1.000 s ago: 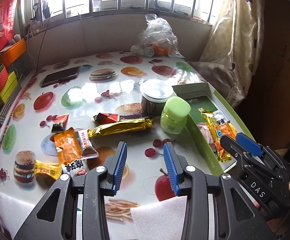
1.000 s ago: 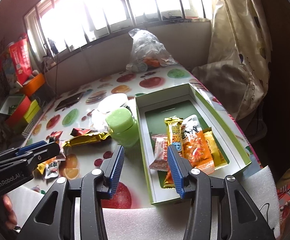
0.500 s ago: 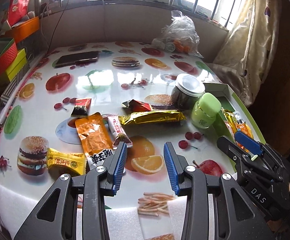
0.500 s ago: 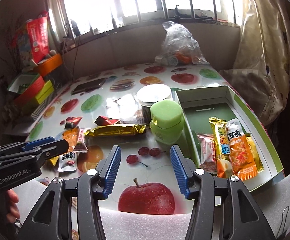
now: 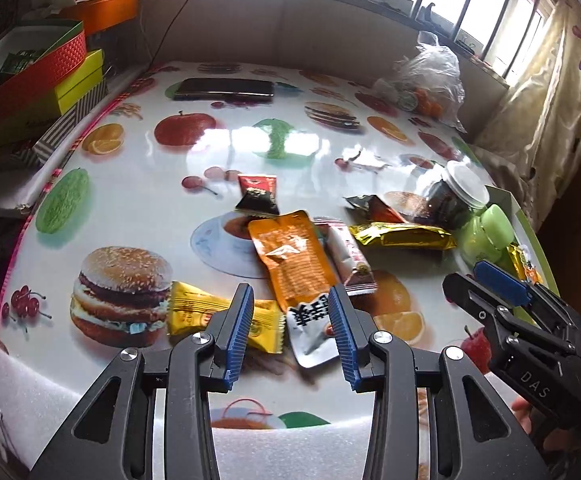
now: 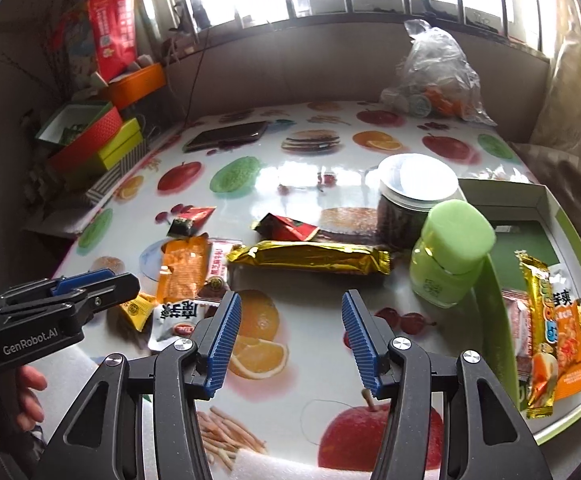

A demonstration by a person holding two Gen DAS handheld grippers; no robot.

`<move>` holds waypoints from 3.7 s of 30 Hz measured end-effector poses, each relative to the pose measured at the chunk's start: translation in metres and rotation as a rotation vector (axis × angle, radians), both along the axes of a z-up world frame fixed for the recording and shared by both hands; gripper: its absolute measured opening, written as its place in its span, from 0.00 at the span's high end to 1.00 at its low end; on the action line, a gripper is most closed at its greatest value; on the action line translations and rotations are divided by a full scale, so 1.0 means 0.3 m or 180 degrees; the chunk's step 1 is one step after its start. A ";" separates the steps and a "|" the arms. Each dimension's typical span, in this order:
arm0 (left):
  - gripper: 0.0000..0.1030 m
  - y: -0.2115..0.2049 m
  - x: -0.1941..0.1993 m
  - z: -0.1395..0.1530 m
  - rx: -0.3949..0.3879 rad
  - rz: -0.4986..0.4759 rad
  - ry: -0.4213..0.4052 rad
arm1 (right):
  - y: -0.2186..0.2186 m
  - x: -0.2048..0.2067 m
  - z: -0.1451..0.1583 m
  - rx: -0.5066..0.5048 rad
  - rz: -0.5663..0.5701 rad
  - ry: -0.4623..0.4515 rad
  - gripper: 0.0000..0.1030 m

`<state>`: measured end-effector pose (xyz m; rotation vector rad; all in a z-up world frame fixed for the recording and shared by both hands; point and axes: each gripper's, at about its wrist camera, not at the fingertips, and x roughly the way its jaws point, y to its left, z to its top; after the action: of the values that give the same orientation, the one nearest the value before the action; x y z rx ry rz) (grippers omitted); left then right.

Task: Organize snacks
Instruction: 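Move both open grippers back over the snack pile, then grasp the white-red nougat candy with the right gripper while the left grasps the yellow candy, then lift both candies and carry them over the green box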

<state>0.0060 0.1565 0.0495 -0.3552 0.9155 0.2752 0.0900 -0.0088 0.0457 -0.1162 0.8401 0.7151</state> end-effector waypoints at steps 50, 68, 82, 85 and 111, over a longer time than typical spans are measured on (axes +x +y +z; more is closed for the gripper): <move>0.47 0.139 0.024 -0.146 0.0131 0.0312 0.0311 | 0.166 -0.074 -0.130 -0.0347 0.0200 0.0280 0.78; 0.77 0.082 -0.016 -0.091 0.0119 0.0340 0.0124 | 0.021 -0.071 -0.072 -0.0090 0.0022 0.0229 0.78; 0.77 0.012 -0.005 -0.089 0.0003 0.0115 0.0132 | -0.013 -0.059 -0.070 -0.0078 0.0006 0.0225 0.77; 0.77 0.001 0.000 -0.092 -0.0046 0.0081 0.0138 | 0.012 -0.043 -0.100 -0.0241 -0.0004 0.0271 0.69; 0.77 -0.242 0.075 0.008 -0.0143 -0.0597 -0.0049 | -0.184 -0.054 0.008 -0.0030 -0.0411 0.0046 0.84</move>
<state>0.0284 0.0839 0.0519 -0.3099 0.9341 0.0796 0.0739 -0.0641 0.0483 -0.0648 0.8569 0.5914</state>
